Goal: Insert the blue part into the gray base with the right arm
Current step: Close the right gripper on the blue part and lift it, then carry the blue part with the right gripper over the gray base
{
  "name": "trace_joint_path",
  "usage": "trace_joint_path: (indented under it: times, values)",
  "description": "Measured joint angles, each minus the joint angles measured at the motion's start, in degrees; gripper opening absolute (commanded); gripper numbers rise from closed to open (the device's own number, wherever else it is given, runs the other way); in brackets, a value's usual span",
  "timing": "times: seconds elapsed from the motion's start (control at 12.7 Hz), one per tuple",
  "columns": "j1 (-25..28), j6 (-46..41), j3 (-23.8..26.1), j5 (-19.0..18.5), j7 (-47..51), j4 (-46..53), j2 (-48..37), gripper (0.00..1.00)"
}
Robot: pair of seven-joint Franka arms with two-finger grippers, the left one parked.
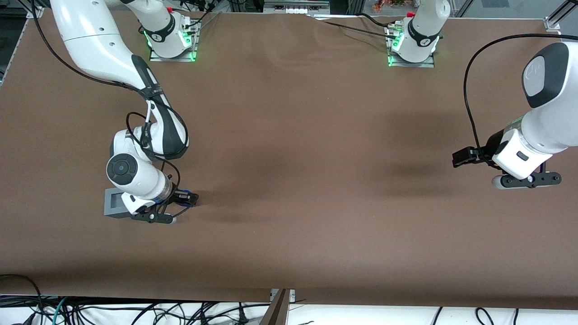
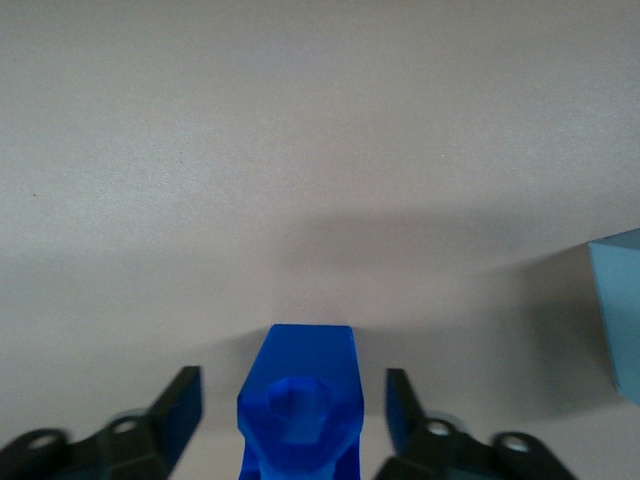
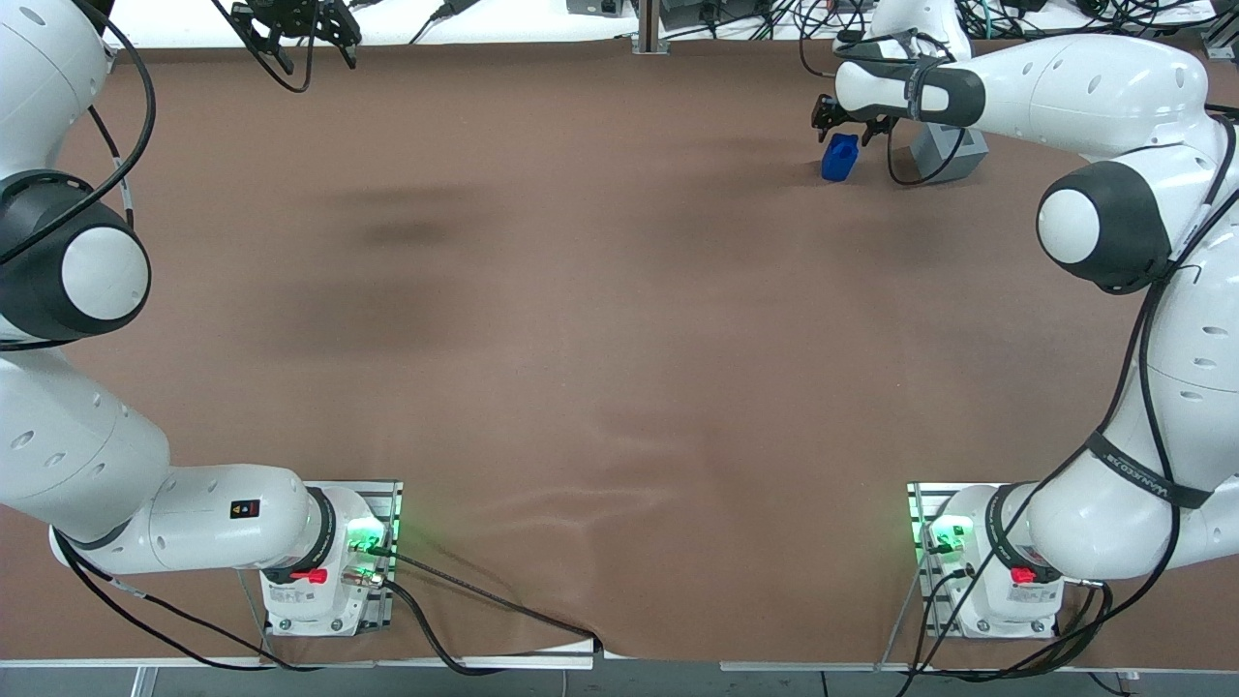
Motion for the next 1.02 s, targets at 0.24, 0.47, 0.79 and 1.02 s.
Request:
trace_joint_path:
  times: [0.24, 0.47, 0.79, 1.02]
  values:
    - [0.04, -0.33, 0.0, 0.0, 0.0, -0.03, 0.17, 0.36]
    - [0.04, -1.14, -0.04, -0.01, -0.04, 0.22, 0.06, 0.31]
    - [-0.08, -10.79, -0.68, -1.37, -3.31, 4.59, -2.75, 0.31]
    - [-0.72, -20.41, -3.05, -1.51, -11.74, 9.89, -4.82, 0.31]
